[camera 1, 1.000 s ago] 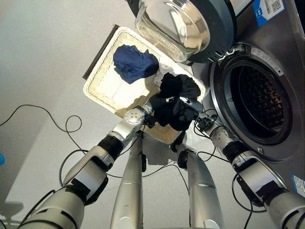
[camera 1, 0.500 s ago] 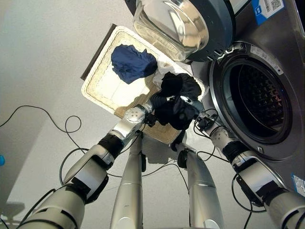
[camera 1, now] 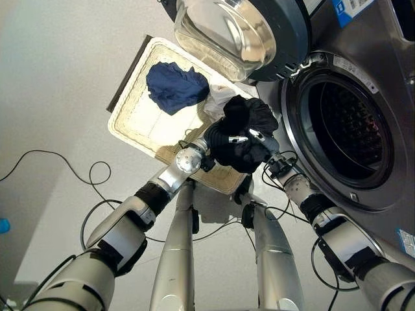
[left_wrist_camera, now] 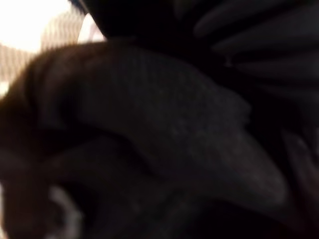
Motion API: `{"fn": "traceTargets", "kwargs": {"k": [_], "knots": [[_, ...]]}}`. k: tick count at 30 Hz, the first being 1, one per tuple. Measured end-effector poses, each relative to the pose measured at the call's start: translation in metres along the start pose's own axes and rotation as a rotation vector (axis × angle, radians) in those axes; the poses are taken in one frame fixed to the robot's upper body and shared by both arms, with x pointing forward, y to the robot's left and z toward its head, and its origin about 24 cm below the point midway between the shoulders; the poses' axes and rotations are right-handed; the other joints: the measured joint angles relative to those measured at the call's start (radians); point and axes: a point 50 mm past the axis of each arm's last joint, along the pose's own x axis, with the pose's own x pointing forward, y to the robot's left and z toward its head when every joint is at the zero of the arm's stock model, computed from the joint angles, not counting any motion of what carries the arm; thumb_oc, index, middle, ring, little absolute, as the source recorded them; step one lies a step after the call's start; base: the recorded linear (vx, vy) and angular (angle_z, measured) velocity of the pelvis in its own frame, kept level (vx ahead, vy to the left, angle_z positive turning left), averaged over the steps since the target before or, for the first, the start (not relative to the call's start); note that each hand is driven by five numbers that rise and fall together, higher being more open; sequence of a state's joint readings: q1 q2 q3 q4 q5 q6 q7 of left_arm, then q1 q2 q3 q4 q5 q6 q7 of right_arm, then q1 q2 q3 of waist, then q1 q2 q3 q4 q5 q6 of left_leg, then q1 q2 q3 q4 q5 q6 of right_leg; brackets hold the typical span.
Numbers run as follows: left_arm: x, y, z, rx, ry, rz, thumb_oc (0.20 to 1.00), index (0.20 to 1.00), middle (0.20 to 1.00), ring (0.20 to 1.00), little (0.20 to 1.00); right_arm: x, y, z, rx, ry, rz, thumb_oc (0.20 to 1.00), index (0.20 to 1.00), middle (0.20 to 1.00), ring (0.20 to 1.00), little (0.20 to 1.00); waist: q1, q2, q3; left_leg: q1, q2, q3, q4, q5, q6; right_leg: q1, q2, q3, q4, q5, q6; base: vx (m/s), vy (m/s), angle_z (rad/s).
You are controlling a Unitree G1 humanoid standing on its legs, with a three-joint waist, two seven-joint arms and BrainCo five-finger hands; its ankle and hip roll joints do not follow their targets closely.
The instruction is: Put the clothes into the washing machine.
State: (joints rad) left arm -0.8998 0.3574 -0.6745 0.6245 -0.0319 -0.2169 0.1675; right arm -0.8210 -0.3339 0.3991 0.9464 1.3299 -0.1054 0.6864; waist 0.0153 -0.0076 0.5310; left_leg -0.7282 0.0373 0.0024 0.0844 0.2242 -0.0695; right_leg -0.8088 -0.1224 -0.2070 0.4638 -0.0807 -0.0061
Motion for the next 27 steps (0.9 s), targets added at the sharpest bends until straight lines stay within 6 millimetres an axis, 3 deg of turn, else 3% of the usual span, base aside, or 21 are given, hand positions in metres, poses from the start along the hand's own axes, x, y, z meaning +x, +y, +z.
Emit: {"fn": "traceTargets", "kwargs": {"k": [7, 17, 23, 27], "knots": [[-0.007, 0.013, -0.002, 0.173, -0.049, 0.152, 1.000, 1.000, 1.000, 1.000, 1.000, -0.005, -0.004, 0.004, 0.037, -0.055, -0.025, 0.200, 0.200, 0.200, 0.200, 0.200, 0.002, 0.000, 0.000, -0.001, 0.007, 0.008, -0.012, 0.000, 0.000, -0.001, 0.009, 0.004, -0.016, 0.008, -0.002, 0.00, 0.014, -0.04], [-0.016, 0.032, 0.005, 0.548, -0.245, 0.422, 1.000, 1.000, 1.000, 1.000, 1.000, -0.011, -0.014, 0.012, 0.092, -0.134, -0.093, 0.200, 0.200, 0.200, 0.200, 0.200, 0.005, 0.001, 0.000, 0.000, 0.011, 0.009, -0.020, 0.001, 0.001, -0.001, 0.014, 0.004, -0.024, 0.009, -0.003, 0.00, 0.000, 0.00], [-0.018, 0.031, 0.006, 0.549, -0.272, 0.472, 1.000, 1.000, 1.000, 1.000, 1.000, -0.012, -0.014, 0.013, 0.141, -0.187, -0.100, 0.200, 0.200, 0.200, 0.200, 0.200, 0.006, 0.001, 0.001, 0.001, 0.011, 0.009, -0.020, 0.001, 0.000, -0.001, 0.014, 0.004, -0.024, 0.009, -0.003, 0.00, 0.000, 0.00], [-0.019, 0.027, 0.006, 0.458, -0.265, 0.472, 1.000, 1.000, 1.000, 1.000, 1.000, -0.014, -0.016, 0.017, 0.234, -0.296, -0.118, 0.200, 0.200, 0.200, 0.200, 0.200, 0.005, 0.001, 0.001, 0.002, 0.011, 0.010, -0.019, 0.001, 0.000, 0.000, 0.014, 0.006, -0.024, 0.009, -0.003, 0.00, 0.000, 0.00]]}}
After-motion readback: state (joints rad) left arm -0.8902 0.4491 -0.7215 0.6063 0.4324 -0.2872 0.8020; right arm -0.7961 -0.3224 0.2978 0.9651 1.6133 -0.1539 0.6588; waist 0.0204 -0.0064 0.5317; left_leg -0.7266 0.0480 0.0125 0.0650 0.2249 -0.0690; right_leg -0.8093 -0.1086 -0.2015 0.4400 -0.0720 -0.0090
